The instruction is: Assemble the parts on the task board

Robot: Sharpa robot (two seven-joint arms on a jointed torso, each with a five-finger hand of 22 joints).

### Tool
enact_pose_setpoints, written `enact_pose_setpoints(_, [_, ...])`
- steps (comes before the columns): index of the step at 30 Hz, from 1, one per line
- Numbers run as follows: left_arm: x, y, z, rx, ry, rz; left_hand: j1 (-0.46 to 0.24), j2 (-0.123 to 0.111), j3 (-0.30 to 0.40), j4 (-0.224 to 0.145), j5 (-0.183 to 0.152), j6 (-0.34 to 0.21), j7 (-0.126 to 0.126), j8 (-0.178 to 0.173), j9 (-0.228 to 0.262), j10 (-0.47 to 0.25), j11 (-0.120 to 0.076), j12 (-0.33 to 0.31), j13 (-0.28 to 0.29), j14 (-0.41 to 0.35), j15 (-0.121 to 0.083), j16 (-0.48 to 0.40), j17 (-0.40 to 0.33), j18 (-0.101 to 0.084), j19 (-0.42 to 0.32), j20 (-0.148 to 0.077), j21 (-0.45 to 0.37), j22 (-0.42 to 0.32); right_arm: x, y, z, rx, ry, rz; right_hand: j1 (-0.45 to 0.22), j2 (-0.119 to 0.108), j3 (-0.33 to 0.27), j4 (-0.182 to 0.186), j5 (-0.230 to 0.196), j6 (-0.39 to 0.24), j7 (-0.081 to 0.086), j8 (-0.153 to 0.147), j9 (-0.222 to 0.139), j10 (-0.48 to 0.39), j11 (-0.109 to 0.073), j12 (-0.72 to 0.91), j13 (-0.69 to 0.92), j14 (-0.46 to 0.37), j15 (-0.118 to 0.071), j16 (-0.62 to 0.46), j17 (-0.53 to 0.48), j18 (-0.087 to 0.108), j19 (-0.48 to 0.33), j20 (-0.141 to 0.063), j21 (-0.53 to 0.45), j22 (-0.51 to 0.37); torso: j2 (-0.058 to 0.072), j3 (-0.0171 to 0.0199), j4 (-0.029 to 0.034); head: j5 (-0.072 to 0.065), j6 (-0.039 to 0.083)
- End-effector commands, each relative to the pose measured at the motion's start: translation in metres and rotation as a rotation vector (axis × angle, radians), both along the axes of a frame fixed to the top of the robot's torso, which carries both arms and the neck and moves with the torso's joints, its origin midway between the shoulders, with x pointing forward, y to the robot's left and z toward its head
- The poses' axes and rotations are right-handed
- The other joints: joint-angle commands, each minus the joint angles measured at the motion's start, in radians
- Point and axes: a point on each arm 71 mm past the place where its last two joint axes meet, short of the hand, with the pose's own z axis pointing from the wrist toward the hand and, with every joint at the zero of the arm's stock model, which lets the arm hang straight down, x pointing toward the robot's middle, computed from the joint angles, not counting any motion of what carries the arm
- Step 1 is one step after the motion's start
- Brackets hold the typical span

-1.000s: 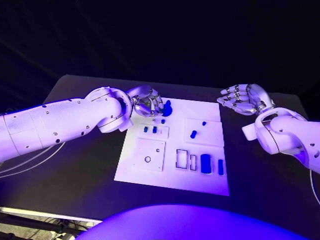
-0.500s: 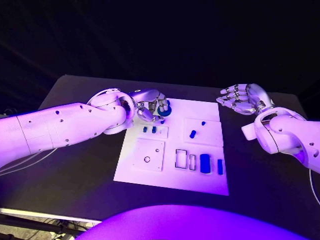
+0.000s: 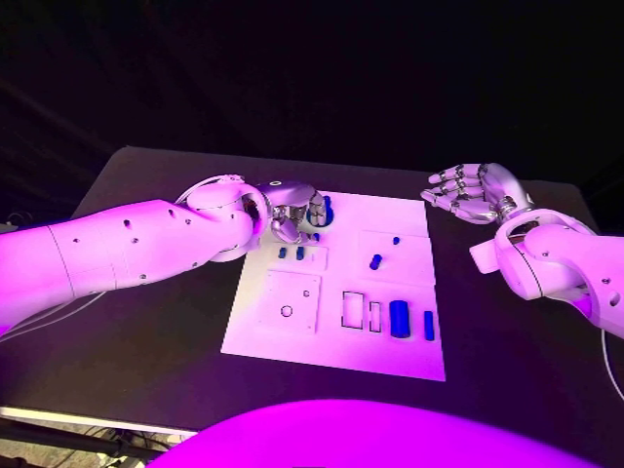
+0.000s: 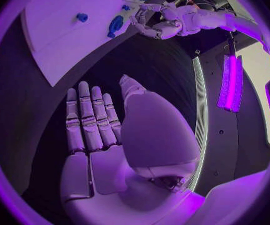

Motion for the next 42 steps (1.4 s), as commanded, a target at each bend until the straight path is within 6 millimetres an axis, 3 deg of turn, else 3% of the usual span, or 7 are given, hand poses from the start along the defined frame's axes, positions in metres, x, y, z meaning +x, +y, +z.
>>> enact_pose_setpoints(1, [0.001, -0.001, -0.005, 0.062, 0.029, -0.011, 0.017, 0.001, 0.004, 0.006, 0.004, 0.021, -0.001, -0.007, -0.010, 0.010, 0.001, 0.000, -0.007, -0.004, -0.003, 0.016, -0.006, 0.012, 0.000, 0.003, 0.004, 0.006, 0.000, 0.001, 0.001, 0.002, -0.009, 0.014, 0.006, 0.003, 0.005, 0.001, 0.004, 0.008, 0.059, -0.007, -0.001, 0.007, -0.003, -0.006, 0.001, 0.001, 0.004, -0.004, -0.001, 0.015, -0.004, -0.001, 0.001, -0.002, 0.000, -0.0002, -0.0010, -0.001, 0.000])
enact_pose_setpoints(11, [0.008, -0.008, -0.010, 0.064, 0.022, -0.008, 0.039, -0.001, 0.061, 0.009, -0.001, 0.081, -0.011, -0.036, -0.049, 0.065, -0.009, -0.010, -0.039, 0.021, -0.012, 0.079, -0.014, 0.012, 0.006, -0.005, 0.039, 0.033, 0.000, 0.003, 0.000, 0.003, -0.008, 0.016, 0.006, 0.003, 0.005, 0.002, 0.004, 0.008, 0.059, -0.007, -0.001, 0.008, -0.003, -0.007, 0.001, 0.001, 0.004, -0.004, -0.003, 0.015, -0.004, -0.001, 0.001, -0.003, 0.000, 0.0014, -0.0007, -0.002, 0.000])
enact_pose_setpoints(25, [0.012, -0.016, -0.014, 0.049, 0.036, -0.015, 0.044, 0.002, 0.098, -0.003, -0.003, 0.113, -0.014, -0.054, -0.066, 0.108, -0.018, -0.024, -0.058, 0.072, -0.019, 0.143, 0.038, 0.005, 0.036, -0.011, 0.089, 0.089, 0.000, 0.004, 0.000, 0.003, -0.007, 0.019, 0.006, 0.003, 0.005, 0.002, 0.004, 0.008, 0.059, -0.007, -0.001, 0.008, -0.003, -0.007, 0.001, 0.001, 0.004, -0.004, -0.003, 0.015, -0.004, -0.001, 0.001, -0.003, 0.000, 0.0019, -0.0003, -0.001, 0.000])
enact_pose_setpoints(28, [0.012, -0.016, -0.016, 0.056, 0.047, -0.016, 0.044, 0.002, 0.104, -0.009, -0.003, 0.122, -0.015, -0.059, -0.069, 0.122, -0.022, -0.026, -0.060, 0.095, -0.022, 0.168, 0.067, 0.002, 0.045, -0.014, 0.104, 0.106, 0.000, 0.004, 0.000, 0.003, -0.007, 0.019, 0.006, 0.003, 0.005, 0.002, 0.004, 0.008, 0.059, -0.007, -0.001, 0.008, -0.003, -0.007, 0.001, 0.001, 0.004, -0.004, -0.003, 0.015, -0.004, -0.001, 0.001, -0.003, 0.000, 0.0006, 0.0007, -0.003, 0.000])
enact_pose_setpoints(42, [0.013, -0.012, -0.023, 0.104, 0.093, -0.001, 0.044, 0.004, 0.111, -0.016, -0.003, 0.133, -0.016, -0.063, -0.071, 0.128, -0.023, -0.032, -0.063, 0.101, -0.023, 0.181, 0.071, 0.002, 0.044, -0.015, 0.111, 0.113, 0.000, 0.004, 0.000, 0.004, -0.006, 0.020, 0.006, 0.003, 0.005, 0.002, 0.004, 0.008, 0.059, -0.007, -0.001, 0.008, -0.003, -0.007, 0.001, 0.001, 0.004, -0.004, -0.003, 0.015, -0.004, -0.001, 0.001, -0.003, 0.000, 0.0000, 0.0003, -0.007, 0.000])
